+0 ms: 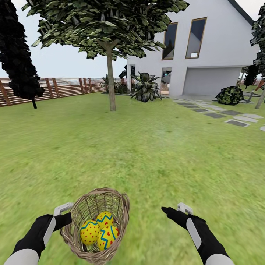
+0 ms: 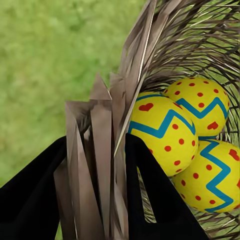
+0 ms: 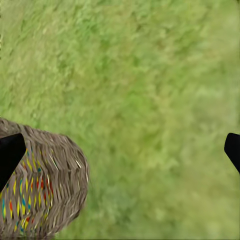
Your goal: Take the three Easter eggs out of the wicker basket on the lawn in the garden, then place them on the lawn next to a single tree (choose any tree) so that all three eggs are next to the same tree and none are left in the basket.
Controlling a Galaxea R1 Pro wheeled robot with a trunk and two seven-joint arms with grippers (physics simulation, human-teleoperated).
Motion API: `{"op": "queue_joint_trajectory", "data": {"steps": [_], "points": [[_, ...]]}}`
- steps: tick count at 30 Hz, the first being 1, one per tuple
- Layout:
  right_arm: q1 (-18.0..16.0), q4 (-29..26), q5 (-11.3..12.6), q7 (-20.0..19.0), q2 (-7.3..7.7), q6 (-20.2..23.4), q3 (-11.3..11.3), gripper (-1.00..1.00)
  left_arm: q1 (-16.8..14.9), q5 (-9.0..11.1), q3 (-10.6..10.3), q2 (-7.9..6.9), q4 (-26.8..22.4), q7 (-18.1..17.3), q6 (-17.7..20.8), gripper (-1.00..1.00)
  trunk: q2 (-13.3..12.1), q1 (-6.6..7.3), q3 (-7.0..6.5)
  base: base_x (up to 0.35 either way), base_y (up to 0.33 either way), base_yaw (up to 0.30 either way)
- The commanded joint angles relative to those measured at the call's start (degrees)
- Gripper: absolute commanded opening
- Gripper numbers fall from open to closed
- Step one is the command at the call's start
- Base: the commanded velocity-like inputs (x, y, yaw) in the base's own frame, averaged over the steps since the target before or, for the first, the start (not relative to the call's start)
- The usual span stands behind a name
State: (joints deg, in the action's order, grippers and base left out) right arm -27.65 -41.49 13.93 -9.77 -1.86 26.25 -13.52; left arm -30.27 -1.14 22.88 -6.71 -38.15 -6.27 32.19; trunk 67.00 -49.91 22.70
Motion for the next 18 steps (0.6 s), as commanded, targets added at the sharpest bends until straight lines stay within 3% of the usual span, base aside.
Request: {"op": "queue_joint_trajectory", "data": {"steps": [1, 7, 18], "points": [[0.0, -0.1, 0.1, -0.2, -0.07, 0.4, -0.3, 1.00, -0.1, 0.3, 0.2, 0.03, -0.1, -0.3, 0.3, -1.00, 0.0, -0.03, 0.06, 0.269, 0.000, 0.000], [0.0, -0.1, 0.1, -0.2, -0.07, 0.4, -0.1, 1.00, -0.1, 0.3, 0.2, -0.05, -0.1, -0.3, 0.3, -1.00, 0.0, -0.03, 0.06, 0.269, 0.021, 0.000], [0.0, -0.1, 0.1, -0.2, -0.16, 0.4, 0.0, 1.00, -0.1, 0.3, 0.2, 0.00, -0.1, -0.4, 0.3, -1.00, 0.0, -0.03, 0.04, 0.279, 0.148, 0.019]]}}
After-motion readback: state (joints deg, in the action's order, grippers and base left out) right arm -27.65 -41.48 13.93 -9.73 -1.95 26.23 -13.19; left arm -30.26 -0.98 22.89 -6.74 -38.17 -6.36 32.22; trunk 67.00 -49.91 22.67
